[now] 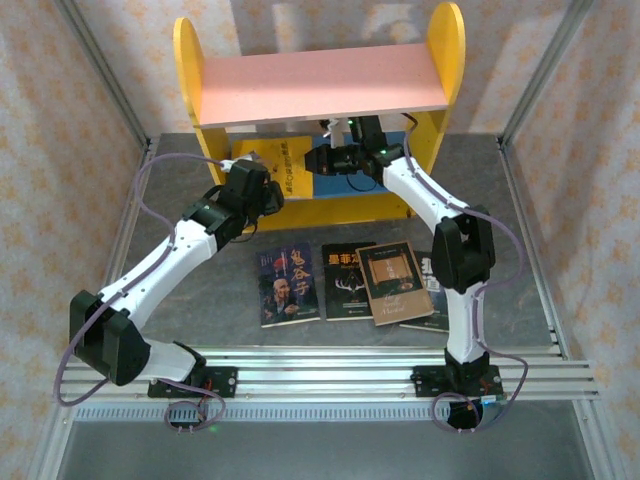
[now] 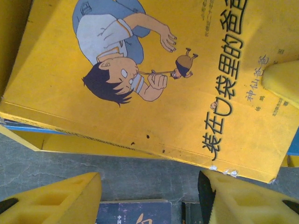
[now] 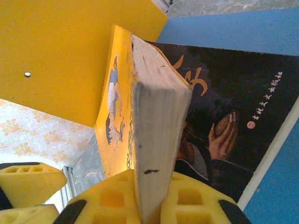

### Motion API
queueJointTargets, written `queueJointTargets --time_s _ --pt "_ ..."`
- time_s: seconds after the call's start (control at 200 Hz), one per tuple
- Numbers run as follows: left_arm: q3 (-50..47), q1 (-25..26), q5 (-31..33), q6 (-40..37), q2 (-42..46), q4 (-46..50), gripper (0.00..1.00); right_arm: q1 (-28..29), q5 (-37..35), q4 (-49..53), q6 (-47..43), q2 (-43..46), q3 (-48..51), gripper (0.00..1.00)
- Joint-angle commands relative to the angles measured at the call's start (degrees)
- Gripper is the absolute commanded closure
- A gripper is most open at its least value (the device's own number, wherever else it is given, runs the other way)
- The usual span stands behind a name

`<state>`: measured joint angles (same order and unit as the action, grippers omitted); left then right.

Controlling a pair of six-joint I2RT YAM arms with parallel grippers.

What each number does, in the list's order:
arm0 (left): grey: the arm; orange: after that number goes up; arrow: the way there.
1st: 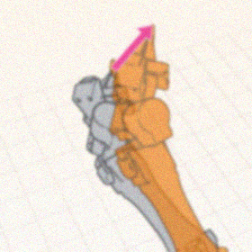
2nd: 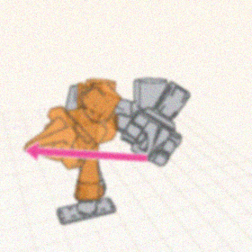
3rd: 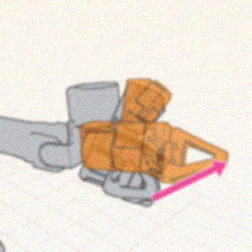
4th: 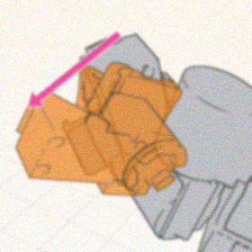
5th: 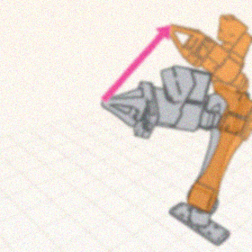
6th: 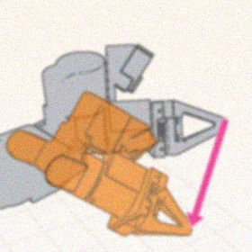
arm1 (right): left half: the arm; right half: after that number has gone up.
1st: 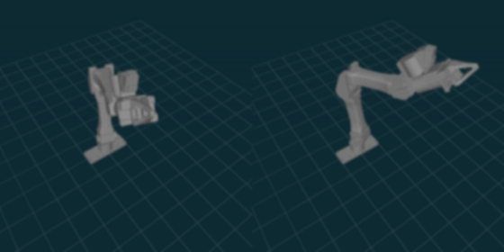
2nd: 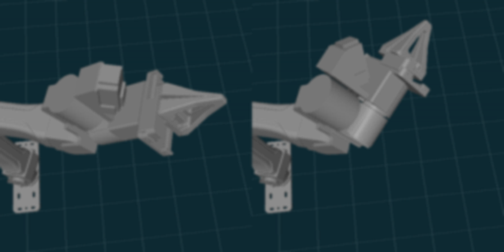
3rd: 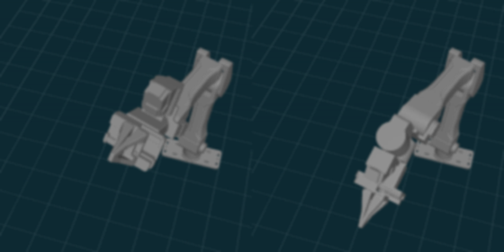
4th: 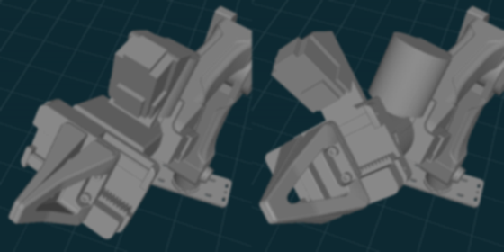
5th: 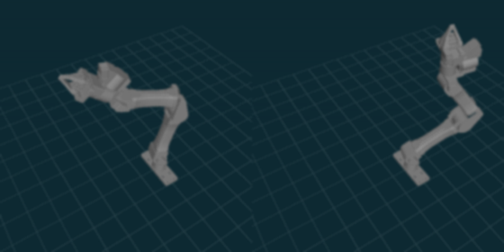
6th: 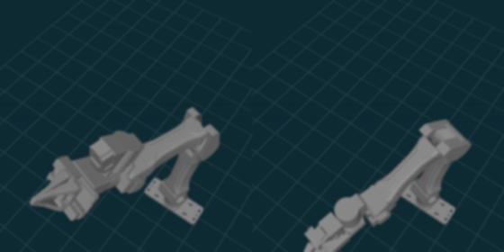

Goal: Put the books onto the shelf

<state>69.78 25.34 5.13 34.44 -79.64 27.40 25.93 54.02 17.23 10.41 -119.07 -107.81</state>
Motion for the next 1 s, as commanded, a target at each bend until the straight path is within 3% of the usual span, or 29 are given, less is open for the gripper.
queueJointTargets --time_s 0.0,0.606,0.996 --pt "0.8 -0.5 1.3 -0.3 -0.7 -1.9 0.43 -0.1 0.4 -1.6 0.1 -0.4 -4.4 1.0" --pt "3.1 -0.6 2.7 -1.3 -3.6 -1.9 0.42 -0.1 5.0 8.0 -7.7 -4.7 -11.6 0.98" --pt "3.3 -1.2 3.5 -1.6 -5.3 -2.6 0.43 -0.1 3.9 7.7 -5.7 -7.3 -13.6 0.97"
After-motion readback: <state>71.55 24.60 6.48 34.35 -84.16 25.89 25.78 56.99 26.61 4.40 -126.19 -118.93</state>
